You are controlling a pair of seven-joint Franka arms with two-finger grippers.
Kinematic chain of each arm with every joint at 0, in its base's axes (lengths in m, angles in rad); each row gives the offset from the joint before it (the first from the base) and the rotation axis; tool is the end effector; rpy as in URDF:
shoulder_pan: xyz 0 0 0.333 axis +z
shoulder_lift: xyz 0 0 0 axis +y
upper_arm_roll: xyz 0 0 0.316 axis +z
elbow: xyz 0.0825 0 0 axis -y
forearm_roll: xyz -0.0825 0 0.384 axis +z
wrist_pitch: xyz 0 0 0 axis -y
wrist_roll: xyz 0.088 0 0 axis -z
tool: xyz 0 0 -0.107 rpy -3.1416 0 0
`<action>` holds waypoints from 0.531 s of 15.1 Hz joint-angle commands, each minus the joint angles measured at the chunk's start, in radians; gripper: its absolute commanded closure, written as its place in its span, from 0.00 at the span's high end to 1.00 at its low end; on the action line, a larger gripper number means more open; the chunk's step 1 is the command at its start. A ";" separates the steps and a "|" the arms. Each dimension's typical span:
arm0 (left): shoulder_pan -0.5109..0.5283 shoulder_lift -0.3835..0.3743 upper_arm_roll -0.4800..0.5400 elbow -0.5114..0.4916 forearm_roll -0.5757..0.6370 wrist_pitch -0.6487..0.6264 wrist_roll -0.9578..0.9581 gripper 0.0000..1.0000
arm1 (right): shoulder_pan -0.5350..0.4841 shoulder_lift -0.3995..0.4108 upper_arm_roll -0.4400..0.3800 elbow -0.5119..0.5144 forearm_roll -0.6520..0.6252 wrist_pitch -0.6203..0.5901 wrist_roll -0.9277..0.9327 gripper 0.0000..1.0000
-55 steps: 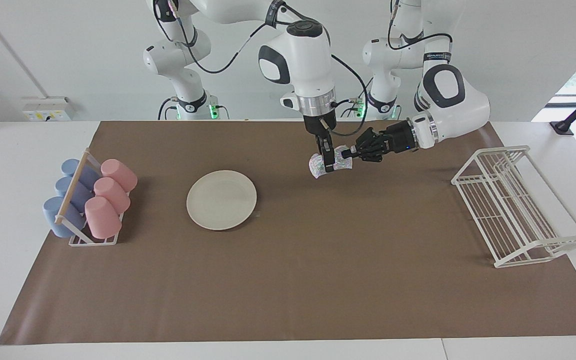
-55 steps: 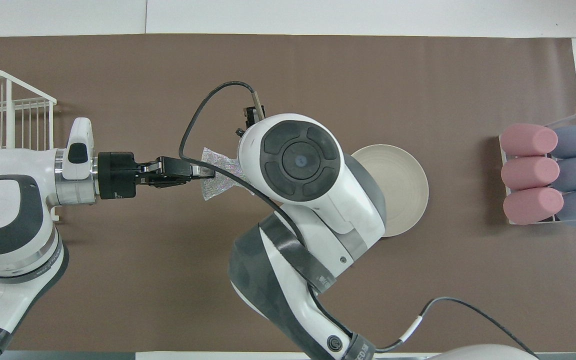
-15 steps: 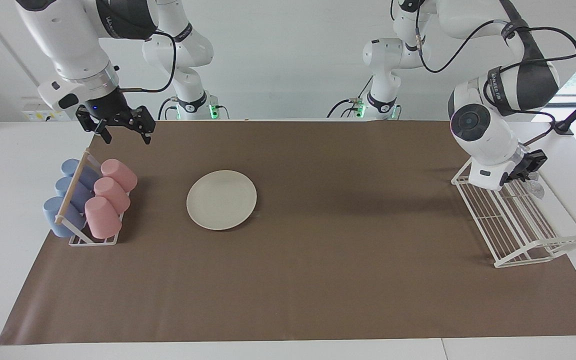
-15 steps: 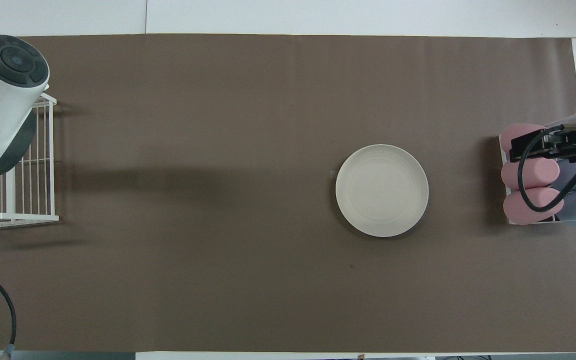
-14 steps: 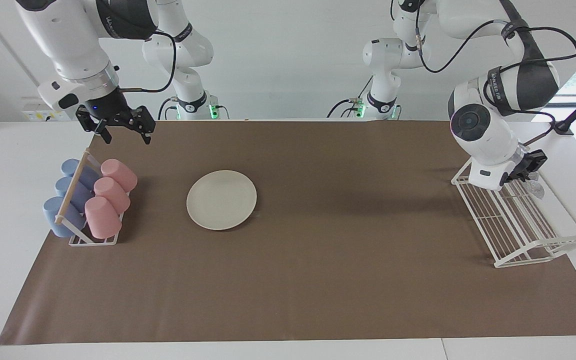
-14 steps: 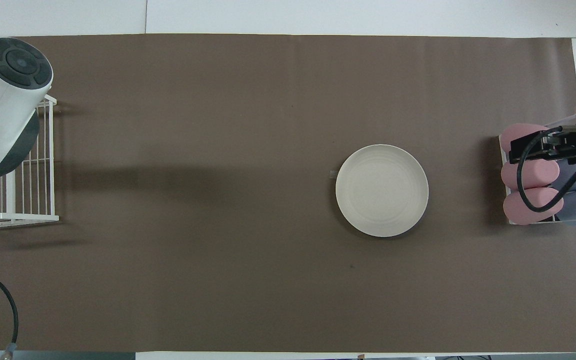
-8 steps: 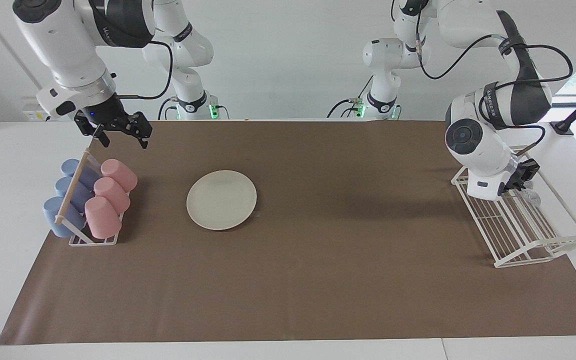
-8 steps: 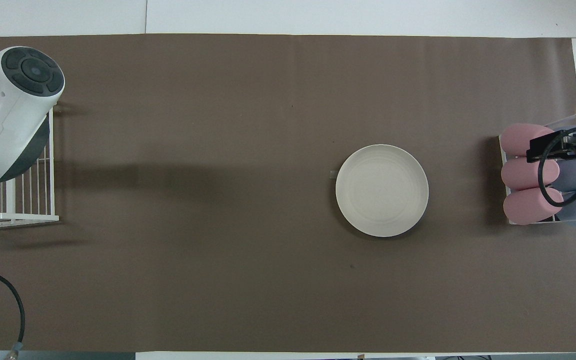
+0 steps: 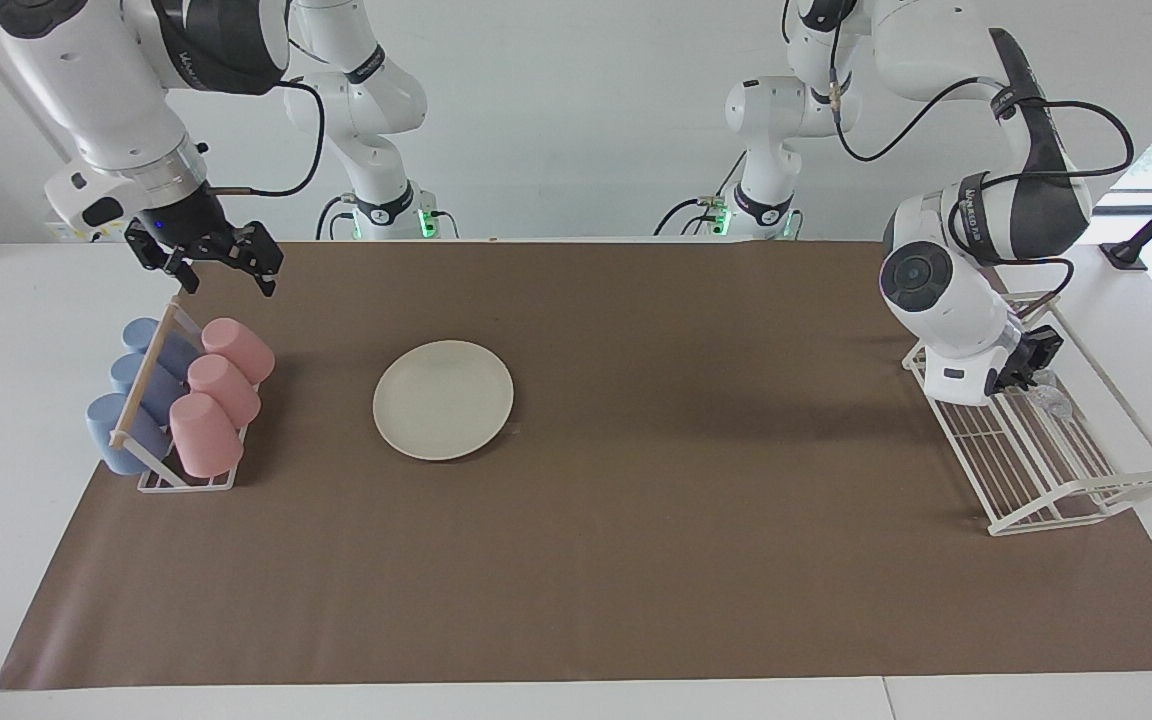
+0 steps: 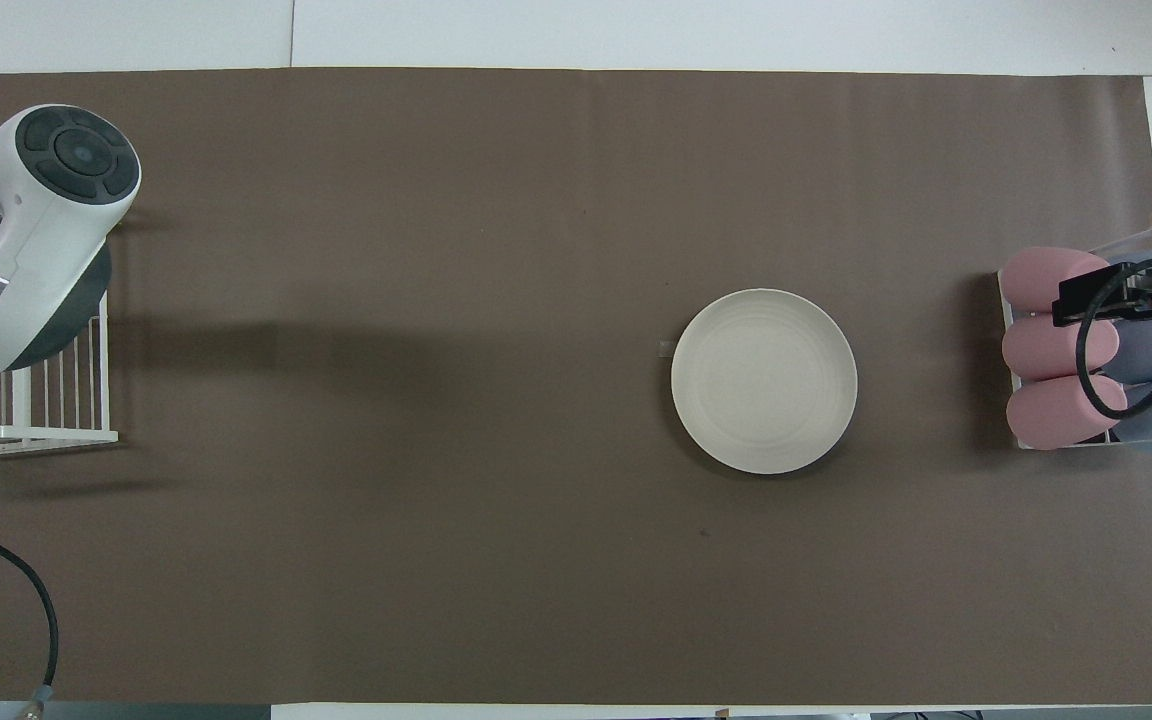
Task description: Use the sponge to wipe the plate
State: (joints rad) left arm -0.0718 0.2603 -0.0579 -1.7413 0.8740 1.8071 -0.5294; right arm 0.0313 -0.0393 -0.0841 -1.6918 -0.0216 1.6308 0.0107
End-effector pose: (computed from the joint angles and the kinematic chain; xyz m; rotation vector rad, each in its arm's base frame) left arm 0.6258 -0.0143 0.4362 -2.3128 -0.1116 -0.1133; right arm 0.5442 -0.0318 0.5939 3.1221 -0.0966 -0.0347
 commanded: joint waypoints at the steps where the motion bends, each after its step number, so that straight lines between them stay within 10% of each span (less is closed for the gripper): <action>1: 0.007 -0.024 -0.002 -0.032 -0.042 0.034 -0.030 0.57 | -0.014 -0.025 0.007 -0.031 0.005 0.018 -0.025 1.00; 8: 0.001 -0.023 -0.002 -0.024 -0.075 0.044 -0.052 1.00 | -0.016 -0.025 0.007 -0.029 0.003 0.017 -0.020 1.00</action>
State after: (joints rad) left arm -0.0719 0.2601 -0.0583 -1.7448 0.8139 1.8333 -0.5690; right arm 0.0307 -0.0398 -0.0852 -1.6918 -0.0216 1.6308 0.0107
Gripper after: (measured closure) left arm 0.194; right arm 0.000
